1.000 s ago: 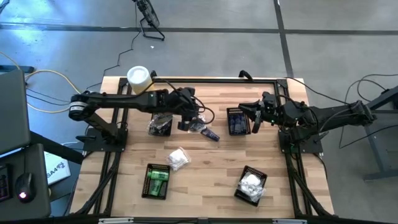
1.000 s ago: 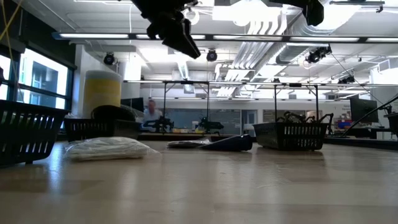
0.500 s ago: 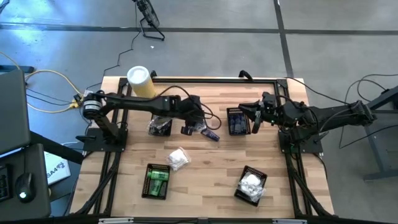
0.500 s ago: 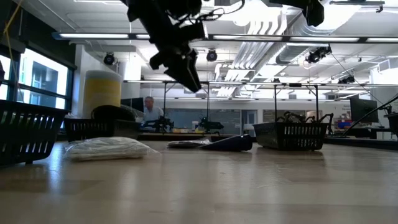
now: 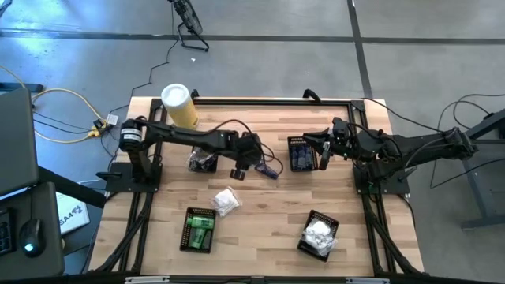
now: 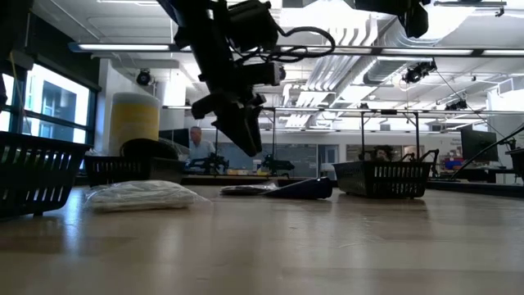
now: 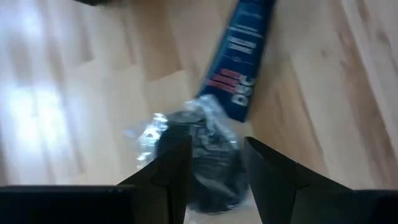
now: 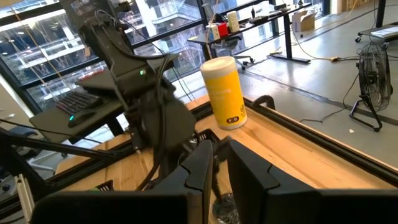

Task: Pick & Place Travel size toiletries
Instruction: Put the black hairbrush into the top left black basket

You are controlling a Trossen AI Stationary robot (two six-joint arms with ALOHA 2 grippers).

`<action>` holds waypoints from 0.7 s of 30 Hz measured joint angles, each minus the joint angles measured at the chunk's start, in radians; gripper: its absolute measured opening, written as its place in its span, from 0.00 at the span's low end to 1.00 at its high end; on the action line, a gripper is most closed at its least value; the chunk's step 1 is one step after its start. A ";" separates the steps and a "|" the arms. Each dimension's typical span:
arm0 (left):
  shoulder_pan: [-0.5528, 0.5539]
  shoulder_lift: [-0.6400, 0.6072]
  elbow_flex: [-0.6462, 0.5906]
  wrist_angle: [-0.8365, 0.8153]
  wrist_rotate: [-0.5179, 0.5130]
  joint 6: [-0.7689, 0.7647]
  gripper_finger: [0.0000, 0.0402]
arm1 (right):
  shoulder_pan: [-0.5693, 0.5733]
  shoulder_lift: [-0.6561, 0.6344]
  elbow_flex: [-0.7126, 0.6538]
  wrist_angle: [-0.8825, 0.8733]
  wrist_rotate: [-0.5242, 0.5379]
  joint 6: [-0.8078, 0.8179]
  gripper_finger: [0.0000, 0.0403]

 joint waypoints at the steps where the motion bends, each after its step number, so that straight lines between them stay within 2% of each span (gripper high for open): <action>1: -0.006 0.007 0.000 -0.004 0.000 0.003 0.34 | 0.000 0.000 0.000 0.000 0.000 0.000 0.10; 6: -0.037 0.063 0.000 0.044 -0.001 0.025 0.34 | 0.000 0.000 0.000 0.000 0.000 0.000 0.10; 11: -0.037 0.097 0.000 0.098 -0.057 -0.011 0.34 | 0.000 0.000 0.000 -0.001 0.000 0.005 0.10; 21: -0.036 0.102 0.000 0.096 -0.062 -0.016 0.34 | 0.000 0.000 0.000 -0.001 0.000 0.008 0.10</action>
